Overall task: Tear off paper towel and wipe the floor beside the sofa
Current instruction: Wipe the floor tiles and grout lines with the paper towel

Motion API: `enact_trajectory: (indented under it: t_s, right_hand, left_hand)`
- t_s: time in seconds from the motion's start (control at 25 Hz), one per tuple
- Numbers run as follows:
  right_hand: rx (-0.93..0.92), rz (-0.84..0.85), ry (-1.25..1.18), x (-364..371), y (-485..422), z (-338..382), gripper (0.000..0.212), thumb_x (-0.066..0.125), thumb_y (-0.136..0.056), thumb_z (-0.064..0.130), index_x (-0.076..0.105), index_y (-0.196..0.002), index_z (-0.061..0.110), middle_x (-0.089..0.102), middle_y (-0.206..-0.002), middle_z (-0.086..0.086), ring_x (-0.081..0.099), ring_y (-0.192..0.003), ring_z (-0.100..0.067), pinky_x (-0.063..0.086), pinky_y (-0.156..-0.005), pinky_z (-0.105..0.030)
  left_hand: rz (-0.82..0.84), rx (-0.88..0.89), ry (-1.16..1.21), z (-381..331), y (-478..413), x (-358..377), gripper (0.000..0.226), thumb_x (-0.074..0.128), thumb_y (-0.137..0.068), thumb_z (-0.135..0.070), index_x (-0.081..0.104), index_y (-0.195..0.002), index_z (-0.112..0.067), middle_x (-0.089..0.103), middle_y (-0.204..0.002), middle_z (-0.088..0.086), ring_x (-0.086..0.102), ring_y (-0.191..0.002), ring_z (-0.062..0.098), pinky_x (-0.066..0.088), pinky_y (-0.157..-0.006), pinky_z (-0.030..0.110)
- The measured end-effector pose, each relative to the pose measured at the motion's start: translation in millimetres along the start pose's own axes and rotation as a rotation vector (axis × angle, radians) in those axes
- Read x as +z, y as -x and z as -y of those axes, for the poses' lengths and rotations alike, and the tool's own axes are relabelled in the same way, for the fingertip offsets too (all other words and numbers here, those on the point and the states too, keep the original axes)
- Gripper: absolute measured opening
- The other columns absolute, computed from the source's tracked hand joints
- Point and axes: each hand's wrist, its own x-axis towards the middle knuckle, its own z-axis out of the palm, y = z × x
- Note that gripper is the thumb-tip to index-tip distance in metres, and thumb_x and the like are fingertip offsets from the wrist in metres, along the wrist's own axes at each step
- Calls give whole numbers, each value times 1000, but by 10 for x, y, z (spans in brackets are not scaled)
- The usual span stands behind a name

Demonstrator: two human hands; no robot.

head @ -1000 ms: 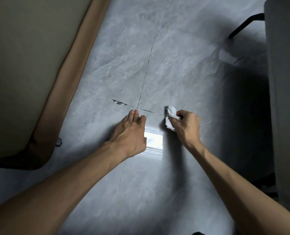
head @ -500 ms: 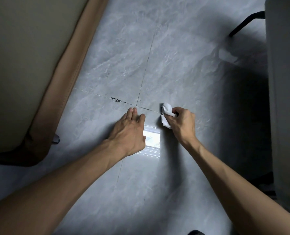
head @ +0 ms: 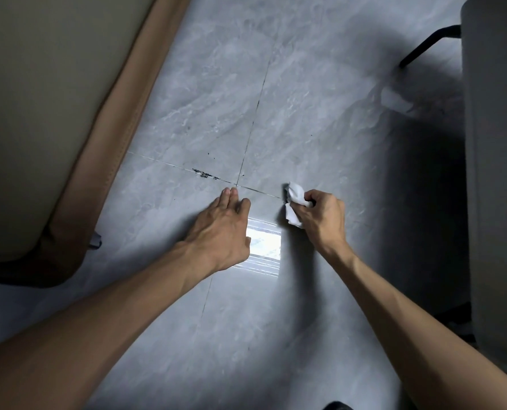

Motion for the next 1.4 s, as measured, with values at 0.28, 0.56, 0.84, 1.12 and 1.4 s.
enact_trajectory:
  t_s: [0.28, 0.56, 0.84, 1.12, 1.4]
  right_hand:
    - [-55, -14, 16, 119, 33, 171, 49, 67, -83, 42, 51, -59, 4, 30, -47, -3, 20, -55, -18, 28, -47, -33]
    - [81, -54, 17, -151, 45, -123, 47, 65, -84, 43, 56, -62, 3, 45, -52, -17, 32, -56, -15, 32, -48, -33]
    - [45, -34, 0, -126, 35, -36, 50, 66, -85, 43, 49, -55, 8, 35, -49, -4, 28, -55, -15, 28, -46, -31]
    - [-28, 17, 42, 129, 48, 375, 42, 67, -82, 33, 47, -57, 5, 30, -50, -5, 24, -54, -20, 25, -51, -35]
    - [356, -118, -592, -547, 31, -393, 27, 65, -90, 10, 60, -63, 9, 51, -55, 2, 46, -49, -1, 40, -51, -16]
  left_hand:
    - [3, 12, -6, 2, 18, -3, 66, 52, -88, -38, 25, -140, -9, 11, -158, 21, 9, -148, 31, 22, -115, 35]
    - [14, 11, 1, 33, 22, -23, 66, 51, -89, -38, 23, -142, -9, 10, -159, 20, 7, -148, 29, 23, -115, 34]
    - [37, 9, 10, 38, 16, -68, 66, 50, -89, -35, 22, -143, -11, 9, -160, 16, 6, -149, 25, 24, -114, 33]
    - [71, -7, 2, 12, 12, -72, 66, 52, -87, -35, 23, -142, -13, 7, -160, 16, 5, -149, 26, 24, -114, 35]
    - [51, -17, 74, 58, 108, -143, 58, 50, -90, -28, 27, -142, -16, 18, -159, 9, 18, -147, 21, 29, -110, 31]
